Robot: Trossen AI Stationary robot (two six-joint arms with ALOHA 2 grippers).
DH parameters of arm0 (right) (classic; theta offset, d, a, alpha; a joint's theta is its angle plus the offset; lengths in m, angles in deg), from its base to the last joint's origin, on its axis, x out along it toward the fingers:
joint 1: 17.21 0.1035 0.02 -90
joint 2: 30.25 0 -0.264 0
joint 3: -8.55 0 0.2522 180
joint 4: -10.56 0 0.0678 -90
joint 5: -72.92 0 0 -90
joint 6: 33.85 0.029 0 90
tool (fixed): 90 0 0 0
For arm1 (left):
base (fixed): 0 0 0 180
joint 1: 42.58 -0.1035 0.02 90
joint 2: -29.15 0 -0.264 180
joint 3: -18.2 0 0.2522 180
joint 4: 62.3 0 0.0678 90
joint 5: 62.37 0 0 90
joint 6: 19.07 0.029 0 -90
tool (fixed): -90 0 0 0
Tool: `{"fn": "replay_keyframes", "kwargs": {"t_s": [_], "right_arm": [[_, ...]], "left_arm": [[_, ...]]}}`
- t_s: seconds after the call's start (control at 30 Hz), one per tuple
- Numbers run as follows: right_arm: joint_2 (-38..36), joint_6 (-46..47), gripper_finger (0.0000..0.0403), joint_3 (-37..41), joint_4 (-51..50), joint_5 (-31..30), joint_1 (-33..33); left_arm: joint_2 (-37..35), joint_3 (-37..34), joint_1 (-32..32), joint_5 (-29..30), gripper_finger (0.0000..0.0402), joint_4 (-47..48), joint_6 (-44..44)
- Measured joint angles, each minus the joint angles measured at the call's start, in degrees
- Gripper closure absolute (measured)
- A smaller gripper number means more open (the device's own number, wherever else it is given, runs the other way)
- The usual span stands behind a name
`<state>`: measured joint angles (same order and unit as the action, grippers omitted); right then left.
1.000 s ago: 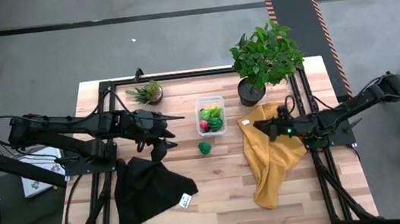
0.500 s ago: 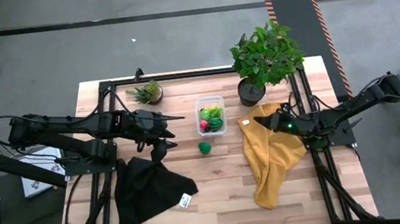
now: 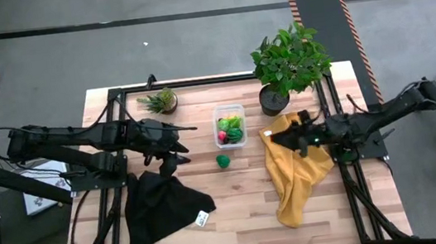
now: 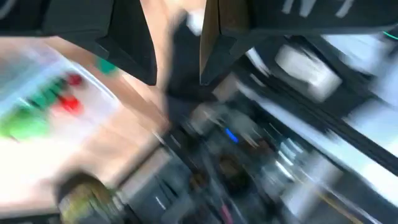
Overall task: Pick and placing Produce into tupperware
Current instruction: Put the bell pepper into the transparent bin
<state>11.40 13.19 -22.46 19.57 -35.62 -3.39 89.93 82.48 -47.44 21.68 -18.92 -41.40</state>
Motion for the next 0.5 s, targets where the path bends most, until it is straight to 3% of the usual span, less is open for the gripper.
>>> {"fn": "replay_keyframes", "kwargs": {"t_s": [0.13, 0.5], "right_arm": [[6.11, -3.26, 0.0289, -10.92, -18.01, 0.67, 0.22], [25.07, -9.68, 0.0288, -28.71, -30.15, 2.64, 3.12]], "left_arm": [[-1.41, 0.00, 0.01, 0.89, 0.0224, 2.08, 0.44], [-2.12, 0.00, -0.01, 1.04, 0.0224, 8.09, 2.33]]}}
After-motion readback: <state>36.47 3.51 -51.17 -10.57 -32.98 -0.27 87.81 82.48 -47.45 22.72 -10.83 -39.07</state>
